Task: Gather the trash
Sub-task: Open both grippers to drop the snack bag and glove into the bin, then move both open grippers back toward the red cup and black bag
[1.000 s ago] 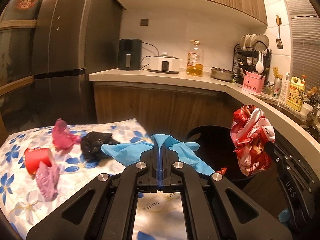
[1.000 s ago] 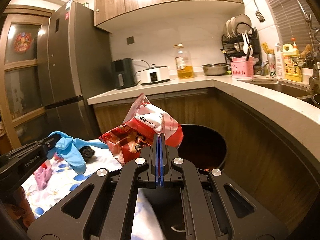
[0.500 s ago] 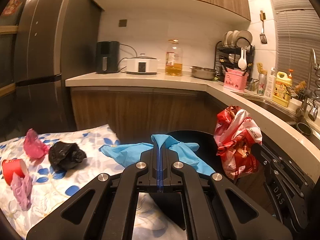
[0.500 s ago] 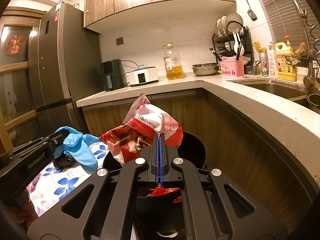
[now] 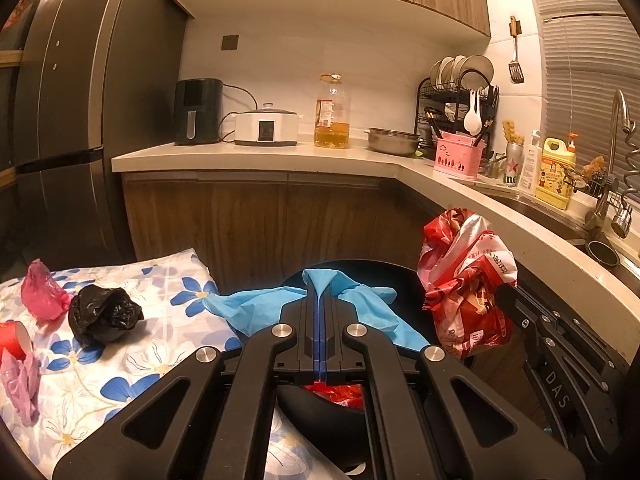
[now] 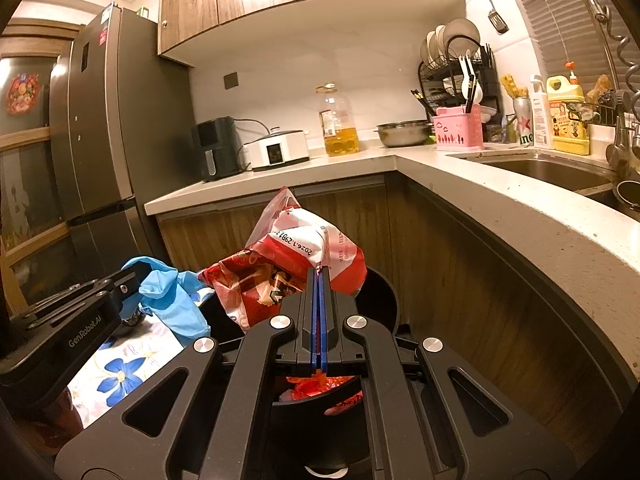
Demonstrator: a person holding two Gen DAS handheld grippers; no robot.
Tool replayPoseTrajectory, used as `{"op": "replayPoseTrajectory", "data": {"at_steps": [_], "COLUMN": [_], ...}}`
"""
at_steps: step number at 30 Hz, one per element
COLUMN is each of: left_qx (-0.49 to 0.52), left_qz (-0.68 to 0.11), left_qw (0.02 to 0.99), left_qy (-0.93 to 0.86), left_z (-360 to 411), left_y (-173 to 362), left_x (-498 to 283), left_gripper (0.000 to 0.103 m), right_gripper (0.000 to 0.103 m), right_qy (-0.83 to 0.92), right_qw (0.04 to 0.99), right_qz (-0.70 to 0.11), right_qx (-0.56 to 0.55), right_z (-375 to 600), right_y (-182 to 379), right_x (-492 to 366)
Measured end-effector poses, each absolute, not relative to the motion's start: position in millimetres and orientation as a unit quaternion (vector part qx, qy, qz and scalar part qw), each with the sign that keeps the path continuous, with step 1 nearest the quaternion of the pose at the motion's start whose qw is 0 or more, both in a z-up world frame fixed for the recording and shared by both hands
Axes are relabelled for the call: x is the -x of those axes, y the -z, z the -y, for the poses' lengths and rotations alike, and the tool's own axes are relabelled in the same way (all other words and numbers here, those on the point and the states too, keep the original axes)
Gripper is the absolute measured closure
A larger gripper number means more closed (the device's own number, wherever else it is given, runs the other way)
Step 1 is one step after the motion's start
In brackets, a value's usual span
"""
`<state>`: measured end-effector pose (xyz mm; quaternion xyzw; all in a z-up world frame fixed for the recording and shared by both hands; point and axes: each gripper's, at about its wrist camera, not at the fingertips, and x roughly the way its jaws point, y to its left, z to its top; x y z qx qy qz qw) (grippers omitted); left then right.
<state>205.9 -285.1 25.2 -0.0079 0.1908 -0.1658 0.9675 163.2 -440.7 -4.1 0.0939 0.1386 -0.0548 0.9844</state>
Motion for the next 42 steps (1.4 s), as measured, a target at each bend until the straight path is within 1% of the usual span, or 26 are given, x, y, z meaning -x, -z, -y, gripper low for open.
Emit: {"op": "replayPoseTrajectory", "data": {"at_steps": [14, 18, 19, 20, 21, 22, 23, 24, 25, 28, 30, 34, 36, 39, 40, 42], "left_qx": [0.004, 0.001, 0.000, -0.001, -0.002, -0.001, 0.000, 0.001, 0.002, 0.004, 0.006, 0.008, 0.010, 0.009, 0.007, 0.005], "left_qz": [-0.214, -0.219, -0.220, -0.220, -0.221, -0.221, -0.222, -0.222, -0.222, -0.221, -0.220, -0.220, -0.219, -0.217, -0.217, -0.216], "left_qw": [0.961, 0.960, 0.959, 0.959, 0.960, 0.960, 0.960, 0.960, 0.960, 0.961, 0.961, 0.963, 0.964, 0.966, 0.967, 0.968], "left_qy": [0.174, 0.176, 0.177, 0.176, 0.174, 0.173, 0.173, 0.172, 0.172, 0.169, 0.166, 0.158, 0.151, 0.139, 0.134, 0.127], "left_z": [292, 294, 295, 295, 296, 295, 295, 294, 294, 292, 291, 288, 285, 281, 279, 276], "left_y": [-12, -9, -8, -8, -7, -6, -6, -6, -5, -5, -4, -4, -4, -3, -3, -2], "left_x": [-223, -225, -225, -226, -226, -226, -226, -226, -226, -225, -224, -223, -222, -218, -216, -213], "left_gripper": [0.103, 0.103, 0.103, 0.101, 0.095, 0.091, 0.083, 0.079, 0.077, 0.066, 0.054, 0.049, 0.042, 0.036, 0.035, 0.028], "right_gripper": [0.101, 0.098, 0.096, 0.093, 0.092, 0.089, 0.085, 0.083, 0.080, 0.072, 0.069, 0.065, 0.063, 0.059, 0.056, 0.052], "right_qy": [0.048, 0.051, 0.051, 0.051, 0.053, 0.054, 0.055, 0.056, 0.057, 0.058, 0.059, 0.060, 0.060, 0.061, 0.060, 0.060], "right_qw": [0.982, 0.980, 0.979, 0.979, 0.978, 0.978, 0.979, 0.978, 0.978, 0.978, 0.978, 0.978, 0.978, 0.978, 0.978, 0.978], "right_qz": [-0.156, -0.165, -0.167, -0.169, -0.170, -0.170, -0.169, -0.169, -0.168, -0.168, -0.168, -0.166, -0.166, -0.165, -0.165, -0.166], "right_qx": [-0.095, -0.101, -0.104, -0.105, -0.105, -0.104, -0.104, -0.105, -0.107, -0.111, -0.112, -0.114, -0.113, -0.114, -0.113, -0.111], "right_z": [446, 450, 452, 452, 453, 453, 454, 454, 455, 457, 456, 455, 455, 455, 454, 453], "right_y": [12, 16, 17, 18, 18, 19, 19, 19, 19, 20, 20, 19, 19, 18, 18, 18], "right_x": [-181, -186, -187, -188, -188, -188, -187, -187, -186, -184, -183, -180, -180, -176, -175, -174]}}
